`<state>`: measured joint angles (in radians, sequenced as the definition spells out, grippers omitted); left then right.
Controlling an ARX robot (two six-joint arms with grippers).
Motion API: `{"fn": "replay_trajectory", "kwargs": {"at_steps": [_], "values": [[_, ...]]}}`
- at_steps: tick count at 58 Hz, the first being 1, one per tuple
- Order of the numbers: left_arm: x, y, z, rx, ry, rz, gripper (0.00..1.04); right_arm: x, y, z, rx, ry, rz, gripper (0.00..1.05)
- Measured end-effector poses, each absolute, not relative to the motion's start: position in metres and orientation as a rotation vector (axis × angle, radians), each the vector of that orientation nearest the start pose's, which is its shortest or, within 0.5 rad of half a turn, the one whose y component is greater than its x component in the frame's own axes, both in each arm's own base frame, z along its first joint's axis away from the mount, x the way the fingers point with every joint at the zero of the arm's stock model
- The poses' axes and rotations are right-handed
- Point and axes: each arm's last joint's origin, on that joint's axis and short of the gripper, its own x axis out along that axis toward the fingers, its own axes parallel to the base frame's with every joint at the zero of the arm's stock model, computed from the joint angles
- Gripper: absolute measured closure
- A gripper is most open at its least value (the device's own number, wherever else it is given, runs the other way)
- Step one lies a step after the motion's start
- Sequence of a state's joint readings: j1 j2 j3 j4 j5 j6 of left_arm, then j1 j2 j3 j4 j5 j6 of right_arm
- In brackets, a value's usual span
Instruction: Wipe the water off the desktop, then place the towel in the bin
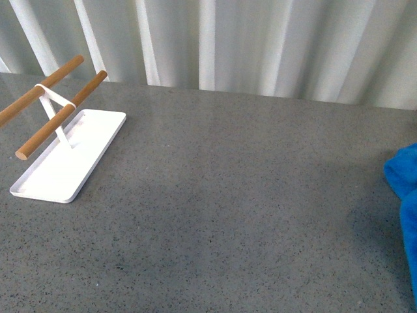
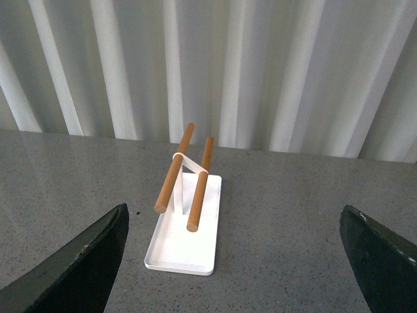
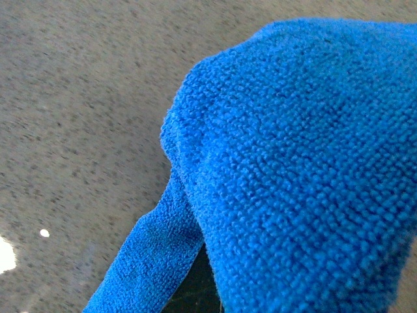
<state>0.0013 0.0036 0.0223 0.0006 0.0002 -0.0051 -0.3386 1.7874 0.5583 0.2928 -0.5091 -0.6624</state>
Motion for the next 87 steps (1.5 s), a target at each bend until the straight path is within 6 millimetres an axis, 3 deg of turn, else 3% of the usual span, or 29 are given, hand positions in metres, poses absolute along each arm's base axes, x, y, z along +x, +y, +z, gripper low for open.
{"fn": "replay_trajectory", "kwargs": {"at_steps": [12,21,31,41,49,55,61,72,87], "values": [[0.097,0.000,0.171,-0.005,-0.019,0.001,0.07,0.263,-0.096,0.081,-0.260,0.766,0.373,1.01],[0.097,0.000,0.171,-0.005,-0.019,0.001,0.07,0.282,-0.097,0.104,-0.312,0.726,0.360,1.01],[0.097,0.000,0.171,-0.005,-0.019,0.001,0.07,0.308,-0.086,0.152,-0.392,0.615,0.349,1.01],[0.097,0.000,0.171,-0.005,-0.019,0.001,0.07,0.330,-0.087,0.214,-0.426,0.477,0.291,1.01],[0.097,0.000,0.171,-0.005,-0.019,0.001,0.07,0.337,-0.111,0.259,-0.433,0.421,0.206,1.01],[0.097,0.000,0.171,-0.005,-0.019,0.001,0.07,0.333,-0.135,0.273,-0.417,0.435,0.147,1.01],[0.097,0.000,0.171,-0.005,-0.019,0.001,0.07,0.329,-0.157,0.271,-0.399,0.466,0.111,1.01],[0.097,0.000,0.171,-0.005,-0.019,0.001,0.07,0.323,-0.209,0.225,-0.241,0.624,0.035,1.01],[0.097,0.000,0.171,-0.005,-0.019,0.001,0.07,0.317,-0.252,0.177,-0.089,0.751,-0.082,1.01]]}}
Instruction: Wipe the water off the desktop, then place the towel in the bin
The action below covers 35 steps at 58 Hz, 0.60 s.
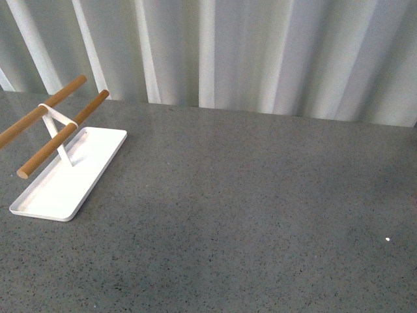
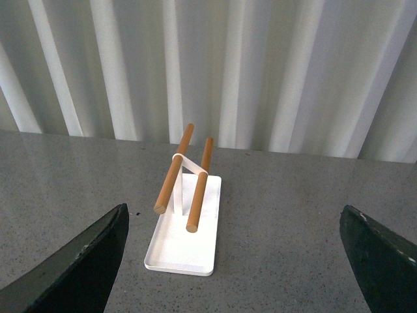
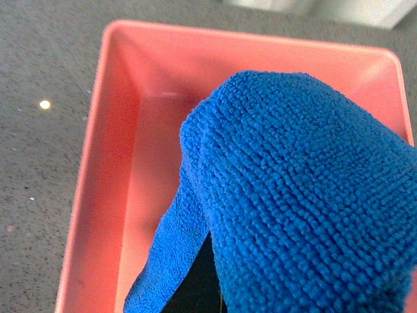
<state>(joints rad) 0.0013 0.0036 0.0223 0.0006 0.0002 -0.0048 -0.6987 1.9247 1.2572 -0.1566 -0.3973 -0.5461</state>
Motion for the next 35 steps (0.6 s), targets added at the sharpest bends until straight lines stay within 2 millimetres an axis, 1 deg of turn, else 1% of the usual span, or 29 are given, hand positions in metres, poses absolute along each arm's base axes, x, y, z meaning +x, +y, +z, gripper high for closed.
{"fn": "replay_trajectory", "kwargs": {"at_steps": [7,11,15,20,22,25,29,31,35], "values": [[0.097,0.000,0.171,-0.005,-0.019,0.001,0.07,0.315,-0.264,0.161,-0.030,0.790,-0.119,1.01],[0.097,0.000,0.171,-0.005,-0.019,0.001,0.07,0.315,-0.274,0.149,0.041,0.822,-0.155,1.01],[0.097,0.000,0.171,-0.005,-0.019,0.001,0.07,0.318,-0.286,0.133,0.112,0.874,-0.239,1.00],[0.097,0.000,0.171,-0.005,-0.019,0.001,0.07,0.315,-0.293,0.116,0.176,0.918,-0.290,0.86],[0.097,0.000,0.171,-0.005,-0.019,0.001,0.07,0.314,-0.294,0.113,0.190,0.927,-0.294,0.83],[0.097,0.000,0.171,-0.005,-0.019,0.001,0.07,0.311,-0.295,0.107,0.214,0.949,-0.302,0.74],[0.097,0.000,0.171,-0.005,-0.019,0.001,0.07,0.307,-0.297,0.105,0.233,0.969,-0.307,0.63],[0.097,0.000,0.171,-0.005,-0.019,0.001,0.07,0.306,-0.298,0.105,0.236,0.972,-0.308,0.60],[0.097,0.000,0.171,-0.005,-0.019,0.001,0.07,0.306,-0.300,0.106,0.237,0.976,-0.312,0.49]]}}
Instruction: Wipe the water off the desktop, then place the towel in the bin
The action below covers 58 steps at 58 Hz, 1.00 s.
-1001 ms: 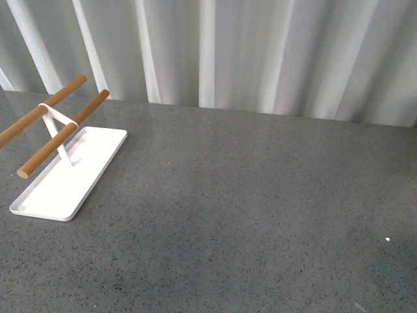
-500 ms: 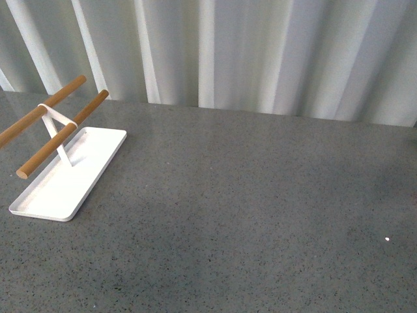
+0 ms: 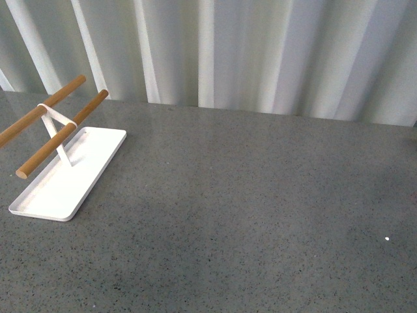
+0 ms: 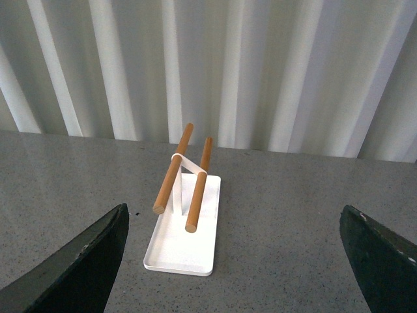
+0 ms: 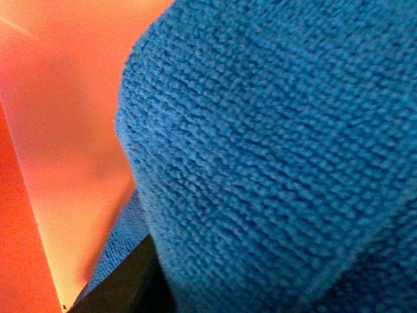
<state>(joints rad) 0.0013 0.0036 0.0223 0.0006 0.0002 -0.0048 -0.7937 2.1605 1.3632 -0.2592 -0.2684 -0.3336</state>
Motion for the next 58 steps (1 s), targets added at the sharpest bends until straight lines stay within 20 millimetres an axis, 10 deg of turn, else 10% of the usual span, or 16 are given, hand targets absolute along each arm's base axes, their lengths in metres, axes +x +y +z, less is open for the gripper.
{"fn": "replay_trajectory", "kwargs": {"at_steps": [15,38,51,58], "values": [[0.097,0.000,0.171,-0.005,-0.019,0.001,0.07,0.312,-0.298,0.125,0.196,0.937,-0.276,0.05],[0.097,0.000,0.171,-0.005,-0.019,0.001,0.07,0.328,-0.259,0.225,-0.046,0.646,-0.163,0.07],[0.097,0.000,0.171,-0.005,-0.019,0.001,0.07,0.299,-0.178,0.280,-0.214,0.356,-0.012,0.07],[0.097,0.000,0.171,-0.005,-0.019,0.001,0.07,0.270,-0.115,0.277,-0.273,0.319,0.149,0.07]]}}
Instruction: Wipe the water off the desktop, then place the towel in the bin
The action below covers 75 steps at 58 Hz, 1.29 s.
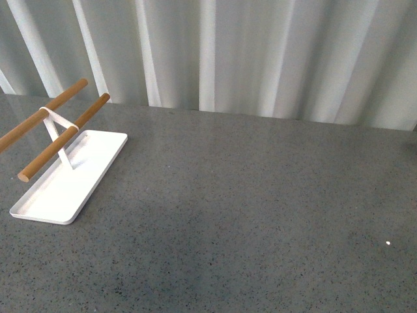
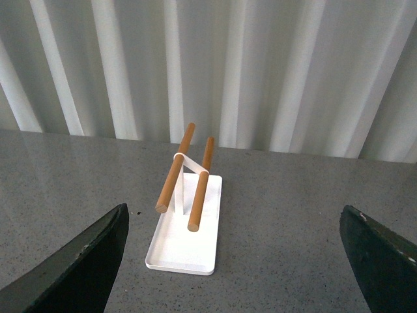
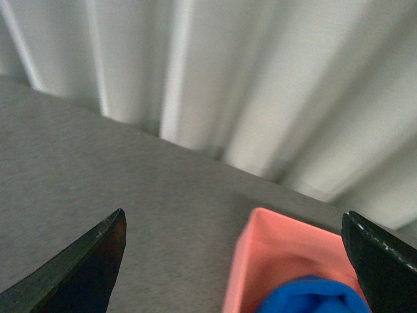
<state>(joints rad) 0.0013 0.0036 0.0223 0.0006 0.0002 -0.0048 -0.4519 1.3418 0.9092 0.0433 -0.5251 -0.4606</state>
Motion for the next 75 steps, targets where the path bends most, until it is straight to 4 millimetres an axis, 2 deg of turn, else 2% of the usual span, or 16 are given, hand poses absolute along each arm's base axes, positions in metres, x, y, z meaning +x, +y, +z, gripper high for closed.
{"fn": "replay_trajectory", "kwargs": {"at_steps": [6,12,22,24,28,30,33,41,49,55,75], "values": [[0.097,0.000,0.171,-0.005,-0.019,0.001,0.07,0.249,-0.076,0.262,-0.316,0.328,0.264,0.07],[0.097,0.000,0.171,-0.005,-0.019,0.001,0.07,0.226,-0.046,0.249,-0.329,0.331,0.394,0.07],[0.097,0.000,0.171,-0.005,-0.019,0.001,0.07,0.196,-0.020,0.247,-0.361,0.305,0.500,0.07],[0.097,0.000,0.171,-0.005,-0.019,0.001,0.07,0.191,-0.016,0.246,-0.364,0.271,0.430,0.11],[0.097,0.000,0.171,-0.005,-0.019,0.001,0.07,0.184,-0.013,0.240,-0.328,0.157,0.206,0.21],[0.097,0.000,0.171,-0.005,-0.019,0.001,0.07,0.179,-0.014,0.236,-0.257,0.088,0.098,0.28],[0.097,0.000,0.171,-0.005,-0.019,0.001,0.07,0.174,-0.015,0.234,-0.179,0.026,0.018,0.37],[0.096,0.000,0.171,-0.005,-0.020,0.001,0.07,0.163,-0.013,0.220,-0.063,0.001,-0.001,0.60],[0.096,0.000,0.171,-0.005,-0.020,0.002,0.07,0.153,-0.001,0.206,-0.038,0.009,0.010,0.85],[0.096,0.000,0.171,-0.005,-0.020,0.001,0.07,0.147,0.000,0.200,-0.036,0.005,0.013,1.02],[0.096,0.000,0.171,-0.005,-0.020,0.001,0.07,0.131,0.000,0.184,-0.026,0.005,0.009,1.01]]}}
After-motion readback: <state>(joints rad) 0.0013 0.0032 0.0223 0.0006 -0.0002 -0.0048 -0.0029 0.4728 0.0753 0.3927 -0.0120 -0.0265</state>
